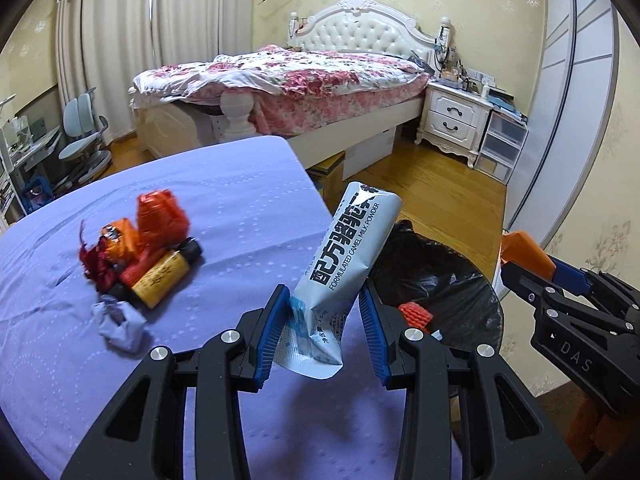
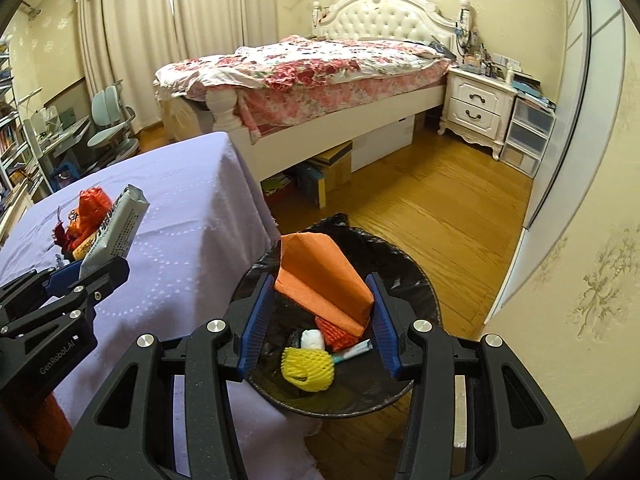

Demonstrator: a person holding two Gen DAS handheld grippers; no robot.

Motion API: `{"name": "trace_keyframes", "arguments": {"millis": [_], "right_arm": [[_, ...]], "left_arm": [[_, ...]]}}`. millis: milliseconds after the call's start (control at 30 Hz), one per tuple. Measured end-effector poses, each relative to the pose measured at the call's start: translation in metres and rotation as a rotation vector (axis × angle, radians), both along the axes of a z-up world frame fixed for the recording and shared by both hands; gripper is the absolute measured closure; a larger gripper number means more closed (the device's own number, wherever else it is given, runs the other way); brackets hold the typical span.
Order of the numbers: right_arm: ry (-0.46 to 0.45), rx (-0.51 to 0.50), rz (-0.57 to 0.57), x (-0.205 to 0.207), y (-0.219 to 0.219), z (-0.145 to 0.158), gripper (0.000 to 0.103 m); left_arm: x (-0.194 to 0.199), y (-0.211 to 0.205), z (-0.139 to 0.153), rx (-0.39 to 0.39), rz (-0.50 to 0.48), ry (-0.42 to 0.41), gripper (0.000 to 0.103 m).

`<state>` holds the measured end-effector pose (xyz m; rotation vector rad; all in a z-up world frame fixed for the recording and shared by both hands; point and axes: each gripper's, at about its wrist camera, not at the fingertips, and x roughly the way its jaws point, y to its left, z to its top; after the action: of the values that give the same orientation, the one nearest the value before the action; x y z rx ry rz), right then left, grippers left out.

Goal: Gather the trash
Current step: 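Carry the orange wrapper and white packet over the bin, releasing the wrapper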

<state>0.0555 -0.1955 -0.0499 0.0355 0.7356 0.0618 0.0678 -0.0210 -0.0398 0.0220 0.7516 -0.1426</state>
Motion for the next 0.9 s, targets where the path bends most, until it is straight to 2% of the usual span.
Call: {"name": "trace_keyframes", "arguments": {"millis": [367,667,800,900], "right_arm": [[0.016,0.023,-0.031,0.012,-0.026,-0.011,0.057],[0.017,0.039,-0.055,0.022,-0.036,-0.014,0.056],[0.018,0.047,-0.065,0.024,-0.04,-0.016,0.044],[0.018,0.048,-0.079,0.025,-0.044,-0.017,0.044]], "left_arm": [[0.018,-0.034,-0.012,0.035,-0.035,0.024,0.064],[0.027,-0.046,-0.019,0.049,-0.044,0.042,0.062],[0.027,-0.047,-0.019,0.048,-0.036,0.035,0.039],[0.025,-0.049,-0.017,0.057,-0.037,0.022,0.03]]}}
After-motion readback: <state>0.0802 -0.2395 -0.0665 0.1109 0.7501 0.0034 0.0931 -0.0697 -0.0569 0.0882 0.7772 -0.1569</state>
